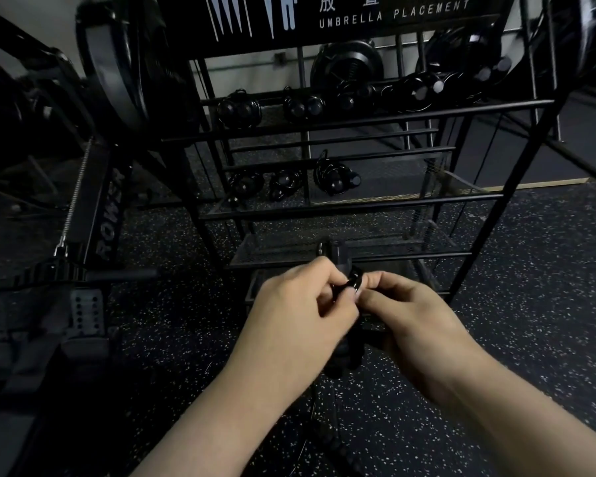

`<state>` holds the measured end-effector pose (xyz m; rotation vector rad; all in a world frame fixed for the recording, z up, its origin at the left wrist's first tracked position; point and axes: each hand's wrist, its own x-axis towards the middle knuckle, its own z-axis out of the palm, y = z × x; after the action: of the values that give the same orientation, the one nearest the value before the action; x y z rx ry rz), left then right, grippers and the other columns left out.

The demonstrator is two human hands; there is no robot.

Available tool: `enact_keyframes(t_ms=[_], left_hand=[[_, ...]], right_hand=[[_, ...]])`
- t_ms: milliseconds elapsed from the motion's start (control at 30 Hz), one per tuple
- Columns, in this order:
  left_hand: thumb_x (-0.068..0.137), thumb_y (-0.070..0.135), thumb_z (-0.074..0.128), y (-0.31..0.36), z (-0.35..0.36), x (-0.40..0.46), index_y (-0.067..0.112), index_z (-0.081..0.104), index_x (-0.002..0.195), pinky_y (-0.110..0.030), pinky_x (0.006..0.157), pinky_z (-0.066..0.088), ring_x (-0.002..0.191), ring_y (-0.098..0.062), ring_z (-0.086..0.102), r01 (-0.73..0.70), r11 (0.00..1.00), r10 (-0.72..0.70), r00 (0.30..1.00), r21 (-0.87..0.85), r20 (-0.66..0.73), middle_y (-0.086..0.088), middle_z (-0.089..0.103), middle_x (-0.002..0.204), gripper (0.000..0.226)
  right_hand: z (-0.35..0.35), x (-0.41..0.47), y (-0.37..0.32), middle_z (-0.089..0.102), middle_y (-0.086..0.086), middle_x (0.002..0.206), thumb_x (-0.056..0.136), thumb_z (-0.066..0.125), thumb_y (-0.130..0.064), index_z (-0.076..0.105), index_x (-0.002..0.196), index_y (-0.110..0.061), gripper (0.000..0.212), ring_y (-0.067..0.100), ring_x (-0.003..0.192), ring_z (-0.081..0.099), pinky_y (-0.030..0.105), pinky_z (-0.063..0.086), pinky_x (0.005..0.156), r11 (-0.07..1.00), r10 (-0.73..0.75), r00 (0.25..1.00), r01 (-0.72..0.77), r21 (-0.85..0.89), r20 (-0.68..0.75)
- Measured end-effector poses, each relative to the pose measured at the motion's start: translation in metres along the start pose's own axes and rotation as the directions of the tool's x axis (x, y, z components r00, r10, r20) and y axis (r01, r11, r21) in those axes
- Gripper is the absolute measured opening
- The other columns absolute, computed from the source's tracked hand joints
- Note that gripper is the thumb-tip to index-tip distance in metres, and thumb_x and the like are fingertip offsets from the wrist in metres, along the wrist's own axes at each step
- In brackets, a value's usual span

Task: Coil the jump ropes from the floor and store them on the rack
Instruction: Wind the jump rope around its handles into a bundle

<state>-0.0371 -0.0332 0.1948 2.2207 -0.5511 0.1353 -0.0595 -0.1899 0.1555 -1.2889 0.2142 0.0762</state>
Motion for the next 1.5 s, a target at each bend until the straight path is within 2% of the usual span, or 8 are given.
enact_keyframes(t_ms=[100,267,433,600,800,1167,1300,1500], left_hand=[[0.090,0.046,0.068,-0.005,0.008,-0.001,0.043,0.052,0.109,-0.014,0.070,0.038,0.084,0.005,0.047,-0.009,0.991,-0.006,0.993,0.133,0.115,0.031,0.043,0.091,0.025],[0.090,0.047,0.063,-0.009,0.021,-0.004,0.051,0.035,0.134,0.003,0.082,0.034,0.109,0.018,0.041,0.117,0.993,-0.118,0.992,-0.021,-0.051,0.038,0.034,0.120,0.053],[0.099,0.058,0.037,-0.003,0.039,-0.010,0.045,-0.005,0.159,0.011,0.084,0.010,0.141,0.008,0.022,0.243,0.969,-0.242,0.970,-0.029,0.034,0.016,0.016,0.167,0.074],[0.098,0.056,0.035,-0.003,0.046,-0.009,0.041,0.005,0.160,0.016,0.078,0.013,0.099,0.043,0.015,0.241,0.966,-0.242,0.970,-0.094,-0.005,0.017,0.024,0.162,0.070],[0.101,0.054,0.038,-0.011,0.038,-0.002,0.040,0.029,0.157,-0.014,0.109,0.030,0.139,0.003,0.038,0.302,0.930,-0.314,0.949,-0.208,-0.027,0.014,0.042,0.156,0.059],[0.079,0.073,0.056,-0.019,0.027,0.003,0.059,0.039,0.142,-0.045,0.100,0.055,0.117,-0.014,0.067,0.417,0.713,-0.365,0.907,-0.564,0.211,0.016,0.068,0.128,0.066],[0.090,0.050,0.068,-0.017,0.023,0.002,0.050,0.053,0.132,-0.035,0.078,0.058,0.098,-0.014,0.073,0.456,0.648,-0.366,0.889,-0.610,0.275,0.007,0.076,0.111,0.045],[0.095,0.044,0.064,-0.019,0.025,0.007,0.024,0.063,0.126,-0.040,0.093,0.057,0.105,-0.019,0.074,0.524,0.377,-0.470,0.819,-0.764,0.329,-0.003,0.078,0.111,0.036]], right_hand=[[0.001,0.001,-0.001,0.070,0.018,0.083,0.095,0.066,-0.011,0.066,0.085,-0.008,0.011,0.024,0.074,0.065,0.042,0.059,0.069,0.999,0.003,0.996,-0.008,-0.052,-0.088],[0.004,0.003,-0.002,0.071,0.025,0.089,0.097,0.062,-0.015,0.066,0.091,0.002,0.019,0.026,0.083,0.066,0.050,0.055,0.090,1.000,0.018,0.991,-0.020,-0.017,-0.132],[0.004,0.001,-0.005,0.061,0.006,0.076,0.091,0.059,-0.015,0.065,0.072,-0.016,0.020,0.020,0.077,0.056,0.043,0.046,0.076,0.997,0.020,0.991,-0.030,-0.075,-0.134],[0.006,0.000,-0.005,0.065,0.001,0.070,0.093,0.056,-0.014,0.068,0.065,-0.020,0.031,0.015,0.072,0.060,0.040,0.048,0.076,0.997,0.008,0.995,-0.015,-0.075,-0.095],[0.011,-0.006,-0.005,0.055,0.010,0.081,0.075,0.066,-0.030,0.059,0.075,-0.017,0.015,0.025,0.081,0.049,0.063,0.050,0.087,0.999,0.001,0.998,-0.004,-0.049,-0.062],[0.006,-0.004,-0.009,0.076,0.012,0.095,0.092,0.070,-0.011,0.062,0.099,-0.015,0.012,0.029,0.087,0.073,0.057,0.057,0.093,0.994,-0.032,0.995,0.042,0.098,-0.096],[0.003,-0.002,-0.009,0.076,0.010,0.113,0.087,0.075,-0.031,0.064,0.124,-0.019,0.040,0.029,0.105,0.073,0.053,0.055,0.098,0.996,0.026,0.997,-0.020,0.091,-0.069],[0.007,-0.005,0.000,0.076,0.004,0.114,0.092,0.071,-0.029,0.066,0.124,-0.027,0.033,0.023,0.106,0.074,0.049,0.060,0.091,0.994,0.108,0.992,-0.107,-0.027,0.065]])
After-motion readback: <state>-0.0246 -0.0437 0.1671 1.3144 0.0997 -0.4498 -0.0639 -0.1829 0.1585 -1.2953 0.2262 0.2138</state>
